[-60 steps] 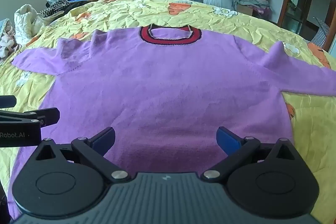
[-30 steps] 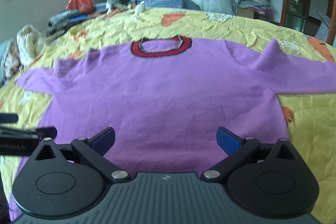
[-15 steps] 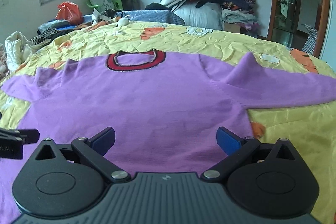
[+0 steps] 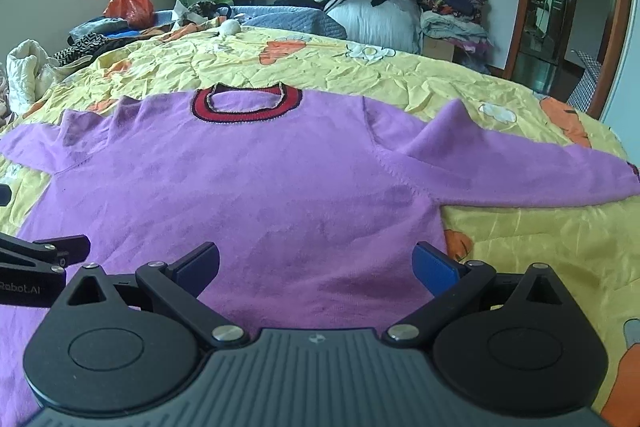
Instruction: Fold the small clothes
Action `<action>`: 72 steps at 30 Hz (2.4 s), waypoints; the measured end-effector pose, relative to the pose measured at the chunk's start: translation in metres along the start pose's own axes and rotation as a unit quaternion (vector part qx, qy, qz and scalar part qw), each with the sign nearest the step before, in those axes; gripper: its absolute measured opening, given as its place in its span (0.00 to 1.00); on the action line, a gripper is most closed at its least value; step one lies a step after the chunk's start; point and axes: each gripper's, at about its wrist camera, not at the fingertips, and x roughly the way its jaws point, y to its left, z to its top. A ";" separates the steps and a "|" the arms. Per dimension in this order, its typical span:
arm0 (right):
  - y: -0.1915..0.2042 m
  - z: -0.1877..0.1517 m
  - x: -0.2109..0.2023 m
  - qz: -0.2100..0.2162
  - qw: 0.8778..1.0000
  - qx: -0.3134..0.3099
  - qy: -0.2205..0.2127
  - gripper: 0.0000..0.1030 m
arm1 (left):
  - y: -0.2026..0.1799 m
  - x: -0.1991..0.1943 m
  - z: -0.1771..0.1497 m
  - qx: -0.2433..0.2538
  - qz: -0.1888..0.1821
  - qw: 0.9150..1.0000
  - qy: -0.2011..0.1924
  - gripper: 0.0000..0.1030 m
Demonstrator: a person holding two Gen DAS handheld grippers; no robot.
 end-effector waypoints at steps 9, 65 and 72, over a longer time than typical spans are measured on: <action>-0.003 0.003 -0.005 -0.007 1.000 -0.006 0.006 1.00 | 0.007 -0.004 0.005 -0.034 -0.065 0.997 0.032 1.00; -0.486 -0.003 0.115 -0.020 0.856 0.509 -0.085 0.05 | 0.061 0.123 -0.006 -0.127 -0.070 0.982 0.118 1.00; -0.421 0.039 0.077 -0.022 0.897 0.419 -0.135 0.03 | 0.060 0.124 -0.010 -0.129 -0.064 0.984 0.109 1.00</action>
